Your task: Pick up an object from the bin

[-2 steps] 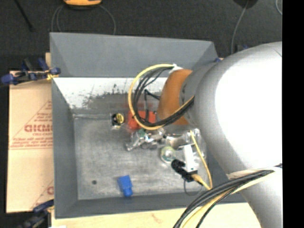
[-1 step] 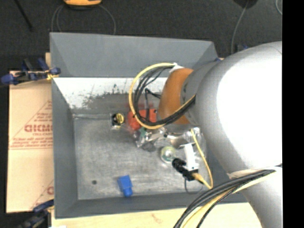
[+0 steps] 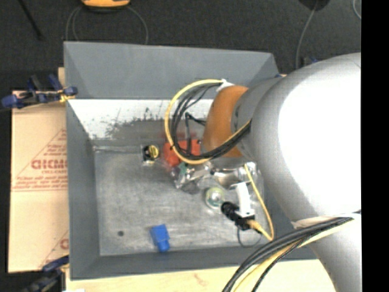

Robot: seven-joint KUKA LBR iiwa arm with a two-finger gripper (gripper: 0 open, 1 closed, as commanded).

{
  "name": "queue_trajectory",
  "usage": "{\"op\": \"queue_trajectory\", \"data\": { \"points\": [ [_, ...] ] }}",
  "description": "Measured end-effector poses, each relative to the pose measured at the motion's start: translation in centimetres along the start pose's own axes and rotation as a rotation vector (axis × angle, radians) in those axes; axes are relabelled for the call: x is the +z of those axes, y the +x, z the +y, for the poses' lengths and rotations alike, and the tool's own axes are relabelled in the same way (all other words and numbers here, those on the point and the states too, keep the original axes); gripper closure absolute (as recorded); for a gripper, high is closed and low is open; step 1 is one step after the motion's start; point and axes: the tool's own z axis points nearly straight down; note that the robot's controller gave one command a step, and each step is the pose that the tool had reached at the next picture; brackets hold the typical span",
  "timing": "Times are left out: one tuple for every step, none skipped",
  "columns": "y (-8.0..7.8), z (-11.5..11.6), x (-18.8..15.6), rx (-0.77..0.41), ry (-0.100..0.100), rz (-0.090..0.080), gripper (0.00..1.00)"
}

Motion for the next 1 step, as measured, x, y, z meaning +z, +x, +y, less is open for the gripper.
{"op": "queue_trajectory", "data": {
  "points": [
    [-0.09, 0.05, -0.54, -0.008, 0.002, -0.002, 1.00]
  ]
}}
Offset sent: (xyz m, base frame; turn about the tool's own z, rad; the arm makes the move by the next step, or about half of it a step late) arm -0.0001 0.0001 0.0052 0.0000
